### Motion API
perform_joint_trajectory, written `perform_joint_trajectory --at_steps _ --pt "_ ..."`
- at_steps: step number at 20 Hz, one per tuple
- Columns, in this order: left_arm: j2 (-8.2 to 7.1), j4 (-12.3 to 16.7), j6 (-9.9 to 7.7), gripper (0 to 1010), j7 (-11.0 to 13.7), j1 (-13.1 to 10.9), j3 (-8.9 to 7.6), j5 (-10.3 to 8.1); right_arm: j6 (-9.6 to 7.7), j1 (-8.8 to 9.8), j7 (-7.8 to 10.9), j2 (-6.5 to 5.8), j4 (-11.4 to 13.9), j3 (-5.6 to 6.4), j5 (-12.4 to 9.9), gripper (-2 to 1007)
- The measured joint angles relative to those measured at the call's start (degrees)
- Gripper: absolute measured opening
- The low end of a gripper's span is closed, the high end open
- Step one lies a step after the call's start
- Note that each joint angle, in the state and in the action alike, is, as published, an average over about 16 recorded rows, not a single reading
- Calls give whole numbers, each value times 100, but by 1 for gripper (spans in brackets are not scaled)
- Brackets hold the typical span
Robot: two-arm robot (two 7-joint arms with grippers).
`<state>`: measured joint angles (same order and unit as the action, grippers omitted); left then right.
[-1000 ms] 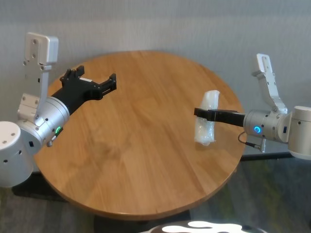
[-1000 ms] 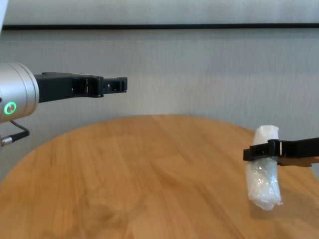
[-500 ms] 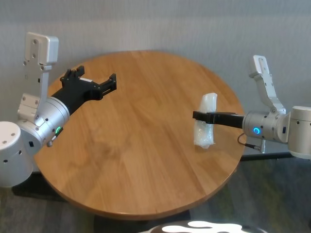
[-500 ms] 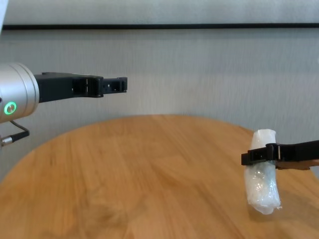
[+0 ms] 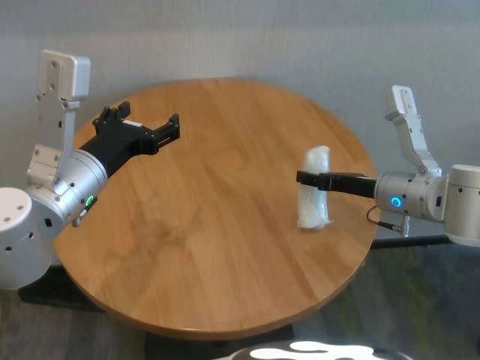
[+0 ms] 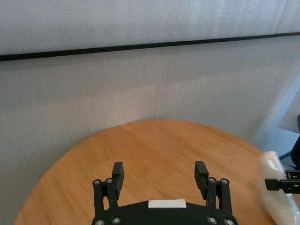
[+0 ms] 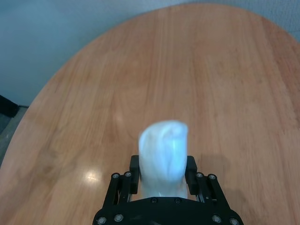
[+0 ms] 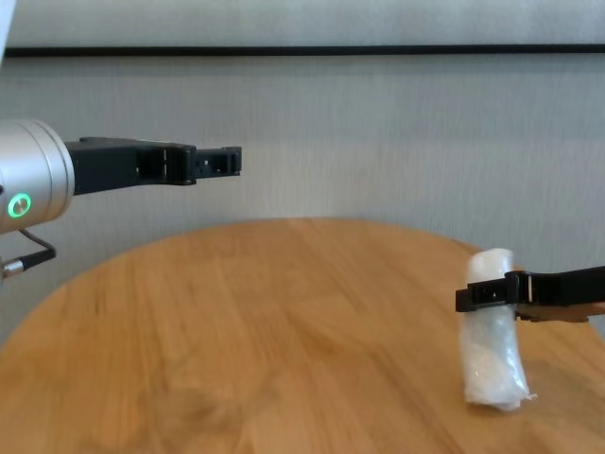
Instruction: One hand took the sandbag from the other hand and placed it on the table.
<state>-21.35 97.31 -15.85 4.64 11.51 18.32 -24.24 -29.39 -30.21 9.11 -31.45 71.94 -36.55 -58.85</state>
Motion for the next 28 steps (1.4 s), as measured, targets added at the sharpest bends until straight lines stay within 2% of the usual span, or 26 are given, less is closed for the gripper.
perform_joint_trajectory --at_steps 10,15,20,28 --pt "0 0 0 1000 0 0 0 0 24 15 -21 3 13 12 -18 845" --pt "0 0 0 1000 0 0 0 0 29 18 -27 5 16 15 -22 947" --pt "0 0 0 1000 0 0 0 0 31 21 -25 6 19 18 -25 996" --pt "0 0 0 1000 0 0 0 0 31 34 78 22 11 39 -7 1001"
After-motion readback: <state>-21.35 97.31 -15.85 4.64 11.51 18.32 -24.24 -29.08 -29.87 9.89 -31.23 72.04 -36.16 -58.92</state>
